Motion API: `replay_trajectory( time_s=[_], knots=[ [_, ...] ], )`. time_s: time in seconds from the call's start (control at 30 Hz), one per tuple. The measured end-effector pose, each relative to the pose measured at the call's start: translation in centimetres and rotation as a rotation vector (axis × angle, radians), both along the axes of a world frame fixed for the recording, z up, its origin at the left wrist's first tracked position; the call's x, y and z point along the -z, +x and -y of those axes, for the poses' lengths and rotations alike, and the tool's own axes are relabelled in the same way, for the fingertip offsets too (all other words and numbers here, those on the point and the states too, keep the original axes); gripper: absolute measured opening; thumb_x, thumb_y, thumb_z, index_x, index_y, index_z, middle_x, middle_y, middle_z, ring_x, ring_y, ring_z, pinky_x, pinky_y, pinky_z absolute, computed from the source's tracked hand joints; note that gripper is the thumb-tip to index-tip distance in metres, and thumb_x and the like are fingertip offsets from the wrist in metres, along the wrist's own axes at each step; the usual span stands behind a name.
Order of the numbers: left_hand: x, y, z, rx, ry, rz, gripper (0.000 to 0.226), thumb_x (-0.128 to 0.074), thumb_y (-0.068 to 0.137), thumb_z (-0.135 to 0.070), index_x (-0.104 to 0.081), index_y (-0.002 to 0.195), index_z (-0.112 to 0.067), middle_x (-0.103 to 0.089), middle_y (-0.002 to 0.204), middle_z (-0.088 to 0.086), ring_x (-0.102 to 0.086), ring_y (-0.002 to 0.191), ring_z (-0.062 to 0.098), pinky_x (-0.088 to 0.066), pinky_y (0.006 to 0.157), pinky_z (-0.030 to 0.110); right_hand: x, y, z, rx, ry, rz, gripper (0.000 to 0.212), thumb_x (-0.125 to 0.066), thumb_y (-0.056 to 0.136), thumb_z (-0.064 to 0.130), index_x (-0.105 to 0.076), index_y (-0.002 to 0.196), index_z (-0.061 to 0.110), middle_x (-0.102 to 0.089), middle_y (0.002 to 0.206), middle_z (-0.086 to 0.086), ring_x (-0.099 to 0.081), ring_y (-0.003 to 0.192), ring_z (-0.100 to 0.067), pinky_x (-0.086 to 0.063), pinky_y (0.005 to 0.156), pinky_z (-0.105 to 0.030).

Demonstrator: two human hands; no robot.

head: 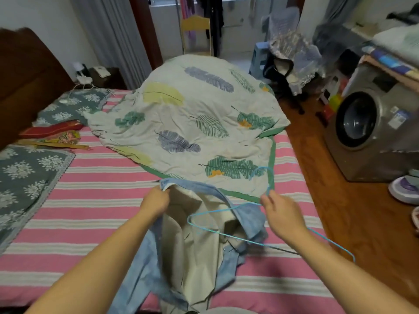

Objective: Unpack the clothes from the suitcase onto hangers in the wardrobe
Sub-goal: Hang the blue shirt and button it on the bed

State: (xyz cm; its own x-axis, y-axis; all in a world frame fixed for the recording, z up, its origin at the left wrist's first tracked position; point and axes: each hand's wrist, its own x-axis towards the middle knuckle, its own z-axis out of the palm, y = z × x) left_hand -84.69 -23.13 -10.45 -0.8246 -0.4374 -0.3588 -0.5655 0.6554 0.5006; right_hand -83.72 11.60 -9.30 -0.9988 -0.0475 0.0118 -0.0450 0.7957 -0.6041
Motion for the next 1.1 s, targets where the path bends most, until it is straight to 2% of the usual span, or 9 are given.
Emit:
replay_trajectory(
  time_s=[0.3, 0.47, 0.57, 0.7, 0.8, 0.87, 0.93, 1.0, 1.1],
  knots=[
    [-5.8, 10.5, -2.6, 0.288, 0.04, -0.165, 0.033, -0.045, 0.107, -0.029, -0.053, 0.136, -0.017, -0.06, 0.138, 0.007, -0.054, 0.129, 0.024, -0.039, 0.096, 0.027, 3.5, -2.9, 10.2, -0.198, -0.218, 0.163, 0.028, -0.046, 0.1, 0.027, -0.062, 0.08, 0.013, -0.067, 0.093, -0.021, -0.06, 0.093, -0.039, -0.038, 0.075, -0.037],
    [-3.7, 15.8, -5.1, 0.204, 0.182, -0.123, 0.055, -0.032, 0.102, -0.062, -0.043, 0.145, -0.03, -0.061, 0.14, 0.0, -0.052, 0.132, 0.019, -0.043, 0.107, 0.038, 6.1, 0.1, 14.0, -0.373, -0.413, 0.234, 0.028, -0.048, 0.104, 0.012, -0.065, 0.123, 0.001, -0.06, 0.131, -0.004, -0.052, 0.123, -0.017, -0.03, 0.099, -0.013],
    [-3.5, 16.5, -5.3, 0.232, 0.196, -0.142, 0.042, -0.037, 0.104, -0.056, -0.048, 0.137, -0.033, -0.06, 0.138, -0.008, -0.053, 0.128, 0.011, -0.042, 0.107, 0.034, 7.2, 1.8, 15.0, -0.423, -0.438, 0.29, 0.022, -0.047, 0.104, 0.01, -0.066, 0.113, 0.005, -0.066, 0.118, -0.005, -0.059, 0.112, -0.019, -0.038, 0.086, -0.017],
    [-5.6, 18.5, -2.9, 0.534, 0.324, 0.259, 0.04, -0.059, 0.099, -0.046, -0.039, 0.133, -0.045, -0.069, 0.109, -0.006, -0.06, 0.097, 0.006, -0.046, 0.085, 0.021, 3.9, -1.0, 14.4, -0.411, -0.375, 0.131, 0.022, -0.049, 0.102, 0.025, -0.061, 0.087, 0.015, -0.07, 0.094, -0.017, -0.062, 0.087, -0.03, -0.037, 0.071, -0.036],
    [-6.0, 19.2, 1.9, 0.605, 0.163, 0.483, 0.048, -0.054, 0.096, -0.049, -0.047, 0.144, -0.043, -0.066, 0.133, -0.008, -0.061, 0.118, 0.007, -0.046, 0.104, 0.028, 0.4, -3.4, 12.6, -0.501, -0.29, -0.023, 0.036, -0.041, 0.092, 0.042, -0.064, 0.086, 0.014, -0.071, 0.091, -0.012, -0.063, 0.088, -0.033, -0.047, 0.075, -0.044],
    [-6.7, 17.2, 4.6, 0.352, -0.234, 0.26, 0.048, -0.039, 0.088, -0.053, -0.069, 0.112, -0.024, -0.072, 0.117, 0.0, -0.066, 0.108, 0.022, -0.052, 0.094, 0.038, -1.5, -4.2, 11.5, -0.568, -0.234, -0.123, 0.046, -0.037, 0.091, 0.05, -0.064, 0.084, 0.014, -0.069, 0.087, -0.01, -0.062, 0.085, -0.033, -0.047, 0.074, -0.046],
    [-7.9, 14.8, 4.6, 0.159, -0.346, -0.187, 0.037, -0.044, 0.096, -0.051, -0.066, 0.11, -0.025, -0.069, 0.113, -0.003, -0.063, 0.108, 0.022, -0.051, 0.093, 0.038, -3.4, -4.3, 10.9, -0.614, -0.216, -0.19, 0.051, -0.033, 0.09, 0.054, -0.063, 0.083, 0.013, -0.068, 0.084, -0.006, -0.062, 0.084, -0.03, -0.046, 0.073, -0.045],
    [-9.1, 12.2, 1.8, 0.361, -0.281, -0.423, 0.045, -0.046, 0.099, -0.053, -0.055, 0.135, -0.028, -0.061, 0.13, -0.004, -0.054, 0.121, 0.016, -0.045, 0.103, 0.038, -5.0, -3.6, 11.1, -0.633, -0.249, -0.241, 0.052, -0.035, 0.091, 0.052, -0.065, 0.084, 0.01, -0.067, 0.083, -0.003, -0.062, 0.082, -0.026, -0.047, 0.072, -0.044],
    [-9.8, 10.7, -2.1, 0.633, -0.358, -0.373, 0.038, -0.036, 0.099, -0.058, -0.054, 0.12, -0.032, -0.066, 0.116, 0.001, -0.061, 0.107, 0.028, -0.051, 0.082, 0.043, -7.1, -1.9, 11.7, -0.661, -0.322, -0.277, 0.049, -0.042, 0.092, 0.049, -0.067, 0.083, 0.008, -0.067, 0.08, -0.004, -0.061, 0.078, -0.022, -0.047, 0.073, -0.044]
  ],
)
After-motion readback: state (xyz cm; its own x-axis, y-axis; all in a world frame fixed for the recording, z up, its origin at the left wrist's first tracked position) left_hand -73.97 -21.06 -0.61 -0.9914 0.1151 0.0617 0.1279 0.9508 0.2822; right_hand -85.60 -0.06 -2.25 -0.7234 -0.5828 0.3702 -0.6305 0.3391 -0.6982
